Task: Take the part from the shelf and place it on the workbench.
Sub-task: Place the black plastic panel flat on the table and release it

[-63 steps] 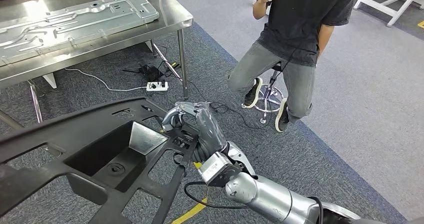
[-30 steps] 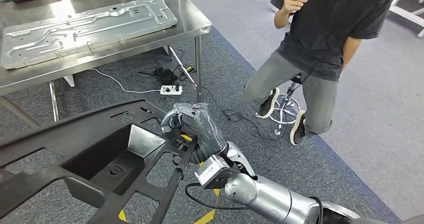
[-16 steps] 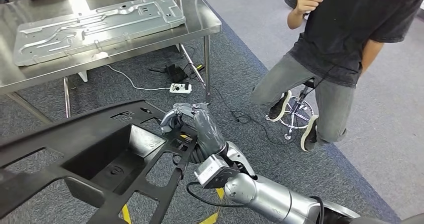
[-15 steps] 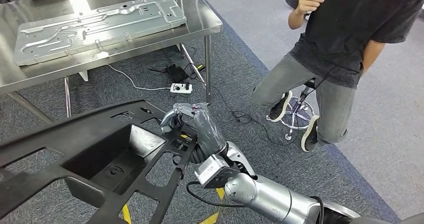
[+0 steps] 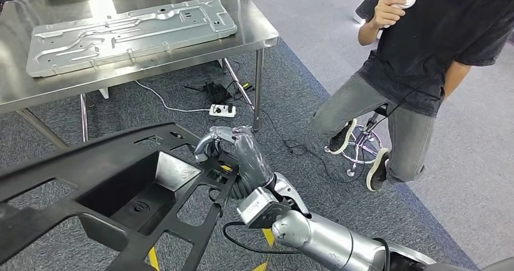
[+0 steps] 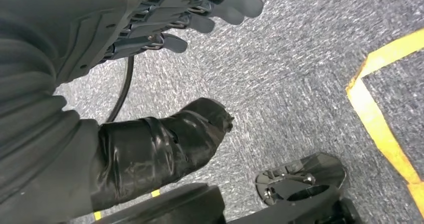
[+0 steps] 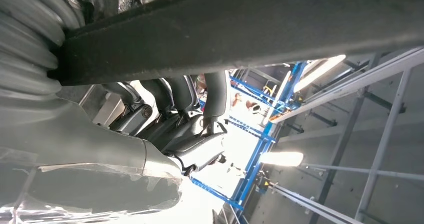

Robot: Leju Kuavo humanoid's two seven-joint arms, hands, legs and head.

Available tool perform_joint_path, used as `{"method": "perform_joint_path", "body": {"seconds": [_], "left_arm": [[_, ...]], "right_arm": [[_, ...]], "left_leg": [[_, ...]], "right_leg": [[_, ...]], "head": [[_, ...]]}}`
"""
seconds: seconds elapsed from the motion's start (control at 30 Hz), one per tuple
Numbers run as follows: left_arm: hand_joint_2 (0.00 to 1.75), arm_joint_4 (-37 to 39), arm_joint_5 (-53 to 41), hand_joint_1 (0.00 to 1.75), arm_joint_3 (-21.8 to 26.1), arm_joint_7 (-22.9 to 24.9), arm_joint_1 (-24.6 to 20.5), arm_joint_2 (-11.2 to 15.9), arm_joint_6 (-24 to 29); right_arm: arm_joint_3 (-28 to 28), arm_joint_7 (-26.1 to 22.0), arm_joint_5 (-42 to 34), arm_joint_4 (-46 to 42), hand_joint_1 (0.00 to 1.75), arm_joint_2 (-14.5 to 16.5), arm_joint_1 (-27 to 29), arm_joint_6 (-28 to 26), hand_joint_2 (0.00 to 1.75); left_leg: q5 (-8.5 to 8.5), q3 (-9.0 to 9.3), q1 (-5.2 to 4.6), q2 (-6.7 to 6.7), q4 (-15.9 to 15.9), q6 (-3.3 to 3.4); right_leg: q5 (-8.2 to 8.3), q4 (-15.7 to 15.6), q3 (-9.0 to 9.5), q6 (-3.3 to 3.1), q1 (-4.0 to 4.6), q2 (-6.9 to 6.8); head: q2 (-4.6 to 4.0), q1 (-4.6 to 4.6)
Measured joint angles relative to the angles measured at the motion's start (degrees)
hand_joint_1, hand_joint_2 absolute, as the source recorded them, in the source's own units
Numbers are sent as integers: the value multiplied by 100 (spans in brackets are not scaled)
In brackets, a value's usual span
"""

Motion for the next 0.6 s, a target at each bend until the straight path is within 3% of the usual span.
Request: {"method": "perform_joint_path", "body": {"seconds": [0.03,0.1,0.17,0.33,0.4,0.47,0.5,0.53,0.6], "left_arm": [[175,0,3,0,0,0,6,-1,0],[175,-1,9,0,0,-2,12,-1,0],[175,-1,14,0,0,-5,-1,-1,1],[175,0,19,0,0,-7,-1,0,4],[175,0,18,0,0,-8,-7,-1,4],[175,1,20,0,0,-8,0,-2,4],[175,0,25,0,0,-7,9,-2,4],[175,0,29,0,0,-7,17,-3,4],[175,0,38,0,0,-7,19,-1,4]], "right_arm": [[0,-2,-1,0,175,0,2,1,175],[0,-3,-2,1,175,0,2,3,175],[0,-4,-5,3,175,0,3,4,175],[0,-11,-13,2,175,0,7,5,175],[0,-13,-14,0,175,0,7,5,175],[0,-13,-17,0,175,0,10,5,175],[0,-13,-19,1,175,0,11,5,175],[0,-13,-21,1,175,0,12,5,175],[0,-13,-22,1,175,0,12,5,175]], "left_leg": [[-23,27,2,-8,7,-9],[-86,85,7,-28,36,-42],[-146,84,-13,-53,92,-102],[-264,25,-16,-48,221,-250],[-538,-240,-3,-23,767,-296],[-798,-649,4,-12,1501,-318],[-804,-778,6,-9,1694,-317],[-692,-795,5,-7,1659,-305],[-255,-525,-7,0,1001,-241]], "right_leg": [[161,-112,9,6,-11,0],[611,-807,284,8,-39,6],[806,-1363,527,-16,-37,25],[781,-1497,595,-185,-35,26],[767,-1517,628,-238,-38,7],[747,-1516,643,-269,-18,-6],[736,-1515,653,-279,-8,-6],[726,-1514,670,-284,1,-3],[697,-1516,723,-280,15,3]], "head": [[0,0],[0,0],[0,-13],[0,-51],[0,-67],[0,-75],[0,-76],[0,-78],[0,-78]]}}
